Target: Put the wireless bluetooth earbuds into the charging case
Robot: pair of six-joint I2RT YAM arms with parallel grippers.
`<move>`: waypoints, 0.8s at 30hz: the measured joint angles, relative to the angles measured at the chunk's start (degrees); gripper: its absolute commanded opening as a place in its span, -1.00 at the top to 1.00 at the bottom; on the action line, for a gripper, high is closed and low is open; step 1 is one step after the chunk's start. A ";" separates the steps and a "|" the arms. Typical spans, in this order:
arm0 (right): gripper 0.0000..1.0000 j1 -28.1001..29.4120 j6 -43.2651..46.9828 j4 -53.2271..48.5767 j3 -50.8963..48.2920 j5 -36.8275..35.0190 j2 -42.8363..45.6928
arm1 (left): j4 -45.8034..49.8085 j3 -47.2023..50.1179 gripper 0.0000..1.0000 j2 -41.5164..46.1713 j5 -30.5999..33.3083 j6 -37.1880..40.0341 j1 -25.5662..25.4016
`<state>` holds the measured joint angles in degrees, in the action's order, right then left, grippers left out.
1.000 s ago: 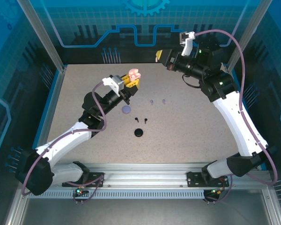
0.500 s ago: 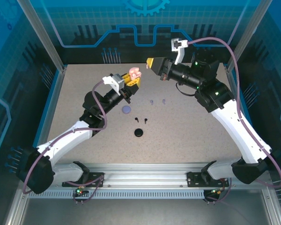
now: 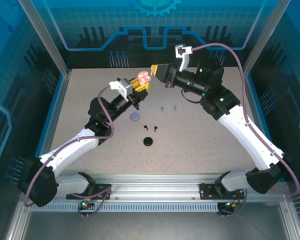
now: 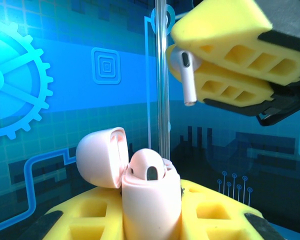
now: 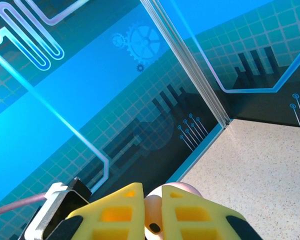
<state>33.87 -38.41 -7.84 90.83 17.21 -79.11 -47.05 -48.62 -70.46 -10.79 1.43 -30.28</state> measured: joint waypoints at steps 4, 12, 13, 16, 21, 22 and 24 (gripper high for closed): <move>0.76 0.26 -0.17 0.07 0.00 0.00 -0.96 | 0.00 -0.02 1.00 0.00 0.00 0.00 0.00; 0.77 0.35 -0.20 0.48 -0.02 0.00 -1.11 | 0.00 -0.07 1.00 0.00 -0.02 0.00 -0.28; 0.78 0.35 -0.20 0.55 -0.02 0.00 -1.18 | -0.02 -0.07 1.00 0.00 0.00 0.00 -0.31; 0.78 0.33 -0.26 0.70 -0.02 0.02 -1.51 | -0.02 -0.09 1.00 0.00 0.00 0.00 -0.33; 0.78 0.35 -0.63 1.07 -0.04 0.46 -2.23 | -0.02 -0.09 1.00 0.00 0.00 0.00 -0.33; 0.78 0.35 -0.66 1.09 -0.09 0.59 -2.29 | -0.02 -0.09 1.00 0.00 0.00 0.00 -0.33; 0.79 0.37 -0.81 1.07 -0.11 0.94 -2.29 | -0.02 -0.09 1.00 0.00 0.00 0.00 -0.33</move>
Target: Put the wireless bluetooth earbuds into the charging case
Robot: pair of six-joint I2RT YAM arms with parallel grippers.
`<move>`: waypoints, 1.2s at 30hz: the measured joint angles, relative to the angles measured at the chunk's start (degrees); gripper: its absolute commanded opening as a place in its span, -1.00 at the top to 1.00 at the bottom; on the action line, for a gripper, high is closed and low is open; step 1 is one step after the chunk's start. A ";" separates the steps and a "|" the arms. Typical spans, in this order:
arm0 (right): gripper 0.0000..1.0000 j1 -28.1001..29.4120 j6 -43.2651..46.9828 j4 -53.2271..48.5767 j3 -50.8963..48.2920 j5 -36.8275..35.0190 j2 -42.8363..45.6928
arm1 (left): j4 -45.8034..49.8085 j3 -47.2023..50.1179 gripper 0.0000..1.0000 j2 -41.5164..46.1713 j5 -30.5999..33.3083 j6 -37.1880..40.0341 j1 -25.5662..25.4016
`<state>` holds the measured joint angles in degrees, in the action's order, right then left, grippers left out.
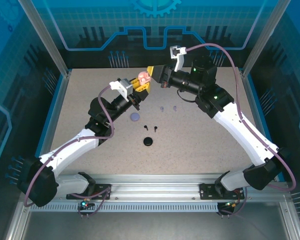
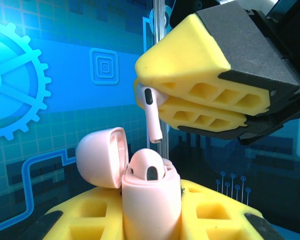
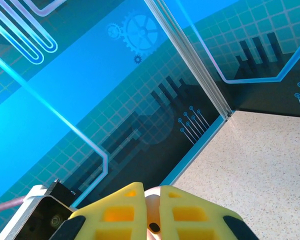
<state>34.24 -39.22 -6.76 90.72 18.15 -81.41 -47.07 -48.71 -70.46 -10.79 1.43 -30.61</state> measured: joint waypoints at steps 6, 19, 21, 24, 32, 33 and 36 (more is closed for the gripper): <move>0.79 0.00 -0.02 0.66 -1.14 0.35 0.00 | 0.00 0.00 1.00 0.00 0.00 0.02 0.00; 0.81 0.00 -0.02 1.09 -2.67 0.42 0.07 | 0.07 0.00 1.00 0.00 0.04 0.02 0.02; 0.82 0.00 0.00 1.03 -2.67 0.74 0.07 | 0.07 0.00 1.00 0.00 0.04 0.02 0.02; 0.81 0.00 0.00 1.05 -2.75 0.83 0.07 | 0.07 0.00 1.00 0.00 0.07 0.02 0.02; 0.51 0.02 -0.04 1.22 -3.74 0.98 0.28 | 0.26 0.00 1.00 0.00 0.48 0.02 0.02; 0.39 0.02 0.04 1.09 -3.74 0.92 0.28 | 0.20 0.00 1.00 0.00 0.46 0.02 0.02; 0.02 0.00 -0.07 0.13 -3.74 0.50 0.28 | -0.02 0.00 1.00 0.00 0.44 0.02 0.00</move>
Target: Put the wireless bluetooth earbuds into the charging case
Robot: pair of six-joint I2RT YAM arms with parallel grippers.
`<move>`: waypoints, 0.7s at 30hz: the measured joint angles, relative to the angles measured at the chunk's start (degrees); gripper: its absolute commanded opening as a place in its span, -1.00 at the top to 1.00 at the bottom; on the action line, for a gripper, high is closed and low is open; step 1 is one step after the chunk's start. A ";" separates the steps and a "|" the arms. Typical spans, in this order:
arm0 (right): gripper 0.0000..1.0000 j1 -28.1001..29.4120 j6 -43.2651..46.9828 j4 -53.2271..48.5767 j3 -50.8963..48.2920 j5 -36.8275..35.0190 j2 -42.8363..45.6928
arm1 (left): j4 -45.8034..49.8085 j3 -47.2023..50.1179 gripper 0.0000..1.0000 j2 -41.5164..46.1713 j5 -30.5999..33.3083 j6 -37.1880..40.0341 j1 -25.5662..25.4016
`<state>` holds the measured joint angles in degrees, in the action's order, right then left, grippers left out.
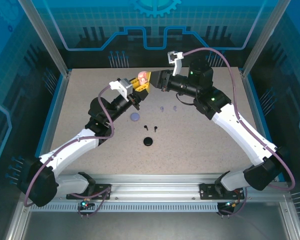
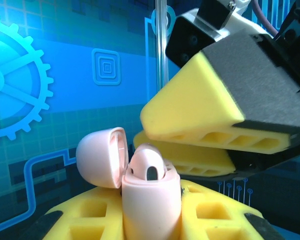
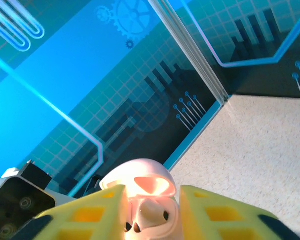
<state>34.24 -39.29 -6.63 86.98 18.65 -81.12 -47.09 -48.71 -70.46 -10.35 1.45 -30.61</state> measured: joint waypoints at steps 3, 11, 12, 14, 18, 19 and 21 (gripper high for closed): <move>-0.17 0.00 0.15 -0.44 0.04 -0.31 0.00 | 0.00 0.00 1.00 0.00 0.00 -0.02 0.00; -0.38 -0.15 0.37 -1.90 1.81 -1.51 0.02 | 0.00 0.00 1.00 0.00 0.00 -0.02 0.00; -0.38 -0.22 0.46 -2.40 2.19 -1.75 0.11 | 0.00 0.00 1.00 0.00 0.00 -0.02 0.00; -0.38 -0.55 0.72 -3.72 3.10 -2.08 0.22 | 0.02 0.00 1.00 0.00 0.00 -0.02 0.00; -0.36 -2.40 1.18 -9.38 7.63 -2.91 -0.15 | 0.11 0.00 1.00 0.00 -0.61 -0.02 0.00; -0.35 -3.08 1.38 -11.34 9.86 -3.19 -0.74 | 0.24 0.00 1.00 0.00 -1.09 -0.02 0.00; -0.34 -4.39 2.03 -15.26 15.10 -3.48 -2.73 | 0.52 0.00 1.00 0.00 -1.88 -0.04 0.00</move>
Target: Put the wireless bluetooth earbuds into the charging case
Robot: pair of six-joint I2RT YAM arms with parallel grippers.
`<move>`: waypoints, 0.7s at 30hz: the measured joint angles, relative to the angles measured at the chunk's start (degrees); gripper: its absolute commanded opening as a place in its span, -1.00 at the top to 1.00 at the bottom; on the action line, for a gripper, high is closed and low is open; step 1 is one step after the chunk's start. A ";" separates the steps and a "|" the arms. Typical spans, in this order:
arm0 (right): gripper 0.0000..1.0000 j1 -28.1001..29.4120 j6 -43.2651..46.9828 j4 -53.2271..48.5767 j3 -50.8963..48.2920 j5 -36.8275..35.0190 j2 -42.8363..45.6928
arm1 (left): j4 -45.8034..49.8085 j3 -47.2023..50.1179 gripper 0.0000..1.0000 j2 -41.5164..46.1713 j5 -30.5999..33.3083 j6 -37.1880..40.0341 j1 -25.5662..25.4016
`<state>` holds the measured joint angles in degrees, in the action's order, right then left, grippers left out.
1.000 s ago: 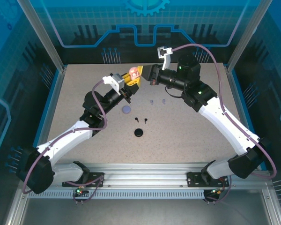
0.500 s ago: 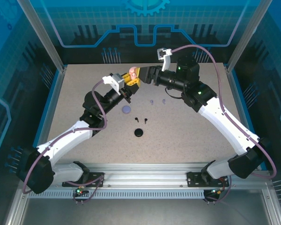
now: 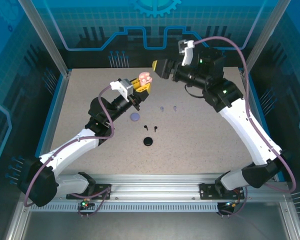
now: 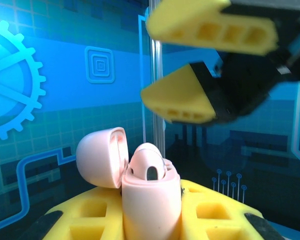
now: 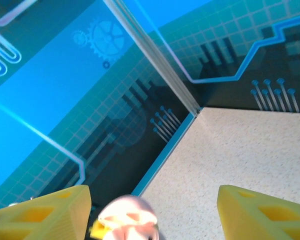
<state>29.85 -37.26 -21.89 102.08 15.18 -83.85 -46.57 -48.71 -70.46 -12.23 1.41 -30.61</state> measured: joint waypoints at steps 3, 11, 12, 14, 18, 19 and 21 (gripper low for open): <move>-0.28 -1.81 1.27 -6.45 8.90 -0.17 -4.72 | 0.74 0.00 1.00 0.00 -1.66 -0.09 0.00; 0.66 -3.28 4.72 -20.68 23.82 2.21 -19.54 | 2.93 -0.07 1.00 -0.42 -4.85 -1.31 -1.14; 0.74 -3.26 4.98 -22.12 24.65 2.86 -21.14 | 3.10 -0.20 1.00 -0.72 -5.20 -1.31 -1.40; 0.82 -3.23 5.68 -24.13 25.42 3.72 -23.26 | 3.50 -0.50 1.00 -1.36 -5.64 -1.33 -1.84; 0.88 -2.58 6.86 -27.47 25.86 4.63 -25.05 | 4.13 -1.11 1.00 -2.73 -5.68 -1.36 -2.25; 0.89 -2.25 7.21 -28.22 25.86 4.63 -25.03 | 4.24 -1.29 1.00 -3.13 -5.68 -1.40 -2.25; 0.90 -1.44 7.80 -28.76 25.86 4.63 -24.70 | 4.28 -1.53 1.00 -3.85 -5.66 -1.46 -2.25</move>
<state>28.40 -29.45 -50.65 127.94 19.81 -108.55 -42.28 -50.24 -74.30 -17.89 -0.05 -32.86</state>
